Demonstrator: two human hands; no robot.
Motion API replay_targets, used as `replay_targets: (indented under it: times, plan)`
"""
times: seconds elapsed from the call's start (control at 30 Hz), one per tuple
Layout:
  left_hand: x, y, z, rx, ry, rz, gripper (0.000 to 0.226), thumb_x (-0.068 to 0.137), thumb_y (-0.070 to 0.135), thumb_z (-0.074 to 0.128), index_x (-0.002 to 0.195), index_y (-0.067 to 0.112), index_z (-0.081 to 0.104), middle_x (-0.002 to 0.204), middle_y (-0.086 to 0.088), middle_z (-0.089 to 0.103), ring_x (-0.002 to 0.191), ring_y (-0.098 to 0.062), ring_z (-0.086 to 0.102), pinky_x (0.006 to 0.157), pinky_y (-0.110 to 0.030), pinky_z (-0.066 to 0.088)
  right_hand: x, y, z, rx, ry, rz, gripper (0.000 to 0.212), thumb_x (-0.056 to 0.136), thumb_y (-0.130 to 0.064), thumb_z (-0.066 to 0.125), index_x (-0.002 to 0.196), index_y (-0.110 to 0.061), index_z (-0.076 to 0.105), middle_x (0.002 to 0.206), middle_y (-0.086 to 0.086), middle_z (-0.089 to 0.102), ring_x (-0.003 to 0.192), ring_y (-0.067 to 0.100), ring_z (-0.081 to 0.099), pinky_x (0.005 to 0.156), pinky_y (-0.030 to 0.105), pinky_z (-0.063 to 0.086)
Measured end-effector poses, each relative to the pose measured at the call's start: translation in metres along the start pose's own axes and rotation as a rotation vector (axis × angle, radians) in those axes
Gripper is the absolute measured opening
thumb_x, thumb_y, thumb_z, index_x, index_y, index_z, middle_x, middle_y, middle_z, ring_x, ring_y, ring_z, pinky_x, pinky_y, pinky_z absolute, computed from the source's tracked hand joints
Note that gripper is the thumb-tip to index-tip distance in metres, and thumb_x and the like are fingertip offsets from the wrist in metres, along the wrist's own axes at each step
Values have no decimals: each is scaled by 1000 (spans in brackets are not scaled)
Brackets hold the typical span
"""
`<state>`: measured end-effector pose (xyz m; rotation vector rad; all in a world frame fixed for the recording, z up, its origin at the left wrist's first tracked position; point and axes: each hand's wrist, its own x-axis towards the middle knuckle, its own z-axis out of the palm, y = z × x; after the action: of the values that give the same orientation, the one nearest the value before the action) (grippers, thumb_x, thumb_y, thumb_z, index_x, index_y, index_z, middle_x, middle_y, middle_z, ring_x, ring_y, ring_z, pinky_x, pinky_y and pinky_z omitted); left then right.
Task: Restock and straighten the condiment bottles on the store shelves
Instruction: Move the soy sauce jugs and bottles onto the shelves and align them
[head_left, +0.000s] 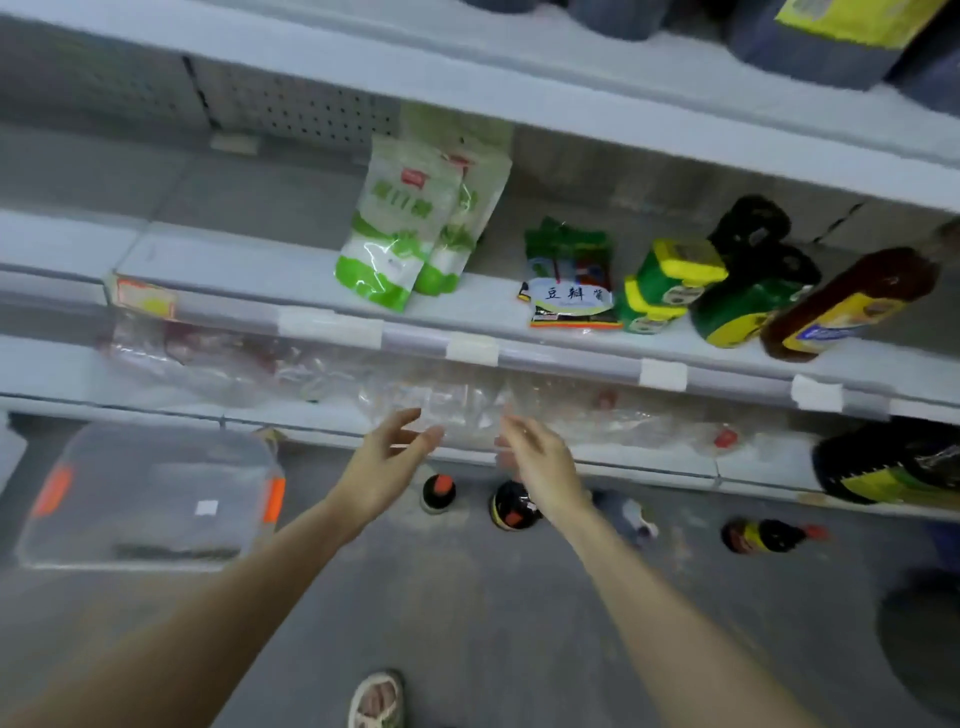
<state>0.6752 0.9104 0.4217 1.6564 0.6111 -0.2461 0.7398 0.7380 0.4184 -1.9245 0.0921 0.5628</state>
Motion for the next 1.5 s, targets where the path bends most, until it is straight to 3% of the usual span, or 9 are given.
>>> replay_targets:
  times: [0.1, 0.3, 0.43, 0.57, 0.7, 0.87, 1.1, 1.3, 1.5]
  plan:
    - [30, -51, 0, 12, 18, -77, 51, 93, 39, 58, 140, 25, 45, 116, 2, 59, 105, -14, 56, 89, -29, 44, 28, 49, 28, -3, -13, 64, 8, 98, -34, 53, 96, -32, 61, 100, -8, 66, 105, 20, 64, 94, 38, 47]
    - [94, -157, 10, 15, 42, -194, 48, 93, 35, 58, 138, 20, 48, 111, -4, 61, 105, -19, 59, 78, -29, 46, 86, 150, 79, 58, -36, 152, 8, 96, -26, 58, 98, -24, 65, 95, -7, 67, 100, 16, 63, 96, 36, 48]
    - [131, -233, 23, -1, 58, -289, 48, 93, 36, 58, 137, 22, 48, 108, -2, 62, 107, -20, 59, 82, -32, 46, 125, 225, 111, 42, -35, 184, 33, 94, -26, 60, 121, -7, 62, 107, -1, 64, 100, 8, 58, 92, 25, 45]
    - [157, -297, 39, -6, 67, -359, 49, 93, 40, 57, 138, 23, 48, 108, 0, 62, 109, -20, 59, 89, -34, 48, 155, 289, 135, 42, -90, 271, 43, 92, -30, 63, 132, -19, 51, 114, -11, 58, 115, 10, 54, 102, 27, 39]
    - [181, -336, 53, -10, 51, -385, 51, 94, 42, 54, 141, 24, 44, 117, -1, 59, 102, -12, 58, 75, -21, 47, 186, 330, 157, -24, -93, 250, 85, 75, -62, 68, 143, -18, 42, 142, -5, 50, 131, 12, 46, 111, 35, 36]
    - [203, -370, 57, -31, 66, -395, 51, 93, 43, 55, 140, 27, 44, 118, 1, 59, 104, -11, 58, 74, -21, 47, 212, 359, 176, -5, -78, 169, 55, 88, -31, 68, 137, -18, 46, 127, -7, 55, 120, 6, 50, 98, 19, 36]
    - [214, -390, 54, -58, 36, -413, 53, 92, 46, 54, 141, 28, 43, 118, 2, 60, 106, -13, 59, 75, -21, 48, 232, 377, 187, -51, -36, 80, 29, 88, -25, 69, 112, -25, 55, 108, -5, 61, 106, 13, 58, 92, 25, 44]
    - [202, -385, 49, -111, 44, -411, 50, 93, 47, 54, 139, 31, 44, 120, 3, 59, 109, -14, 58, 85, -28, 48, 221, 381, 185, -61, -37, 69, 25, 86, -29, 72, 108, -25, 59, 109, 4, 66, 106, 21, 62, 95, 37, 49]
    - [173, -349, 36, -108, 20, -351, 48, 93, 46, 54, 138, 32, 45, 118, 3, 58, 107, -11, 58, 78, -22, 48, 182, 327, 168, -103, -76, -2, 15, 87, -27, 71, 90, -15, 63, 82, -3, 64, 79, 8, 62, 72, 16, 47]
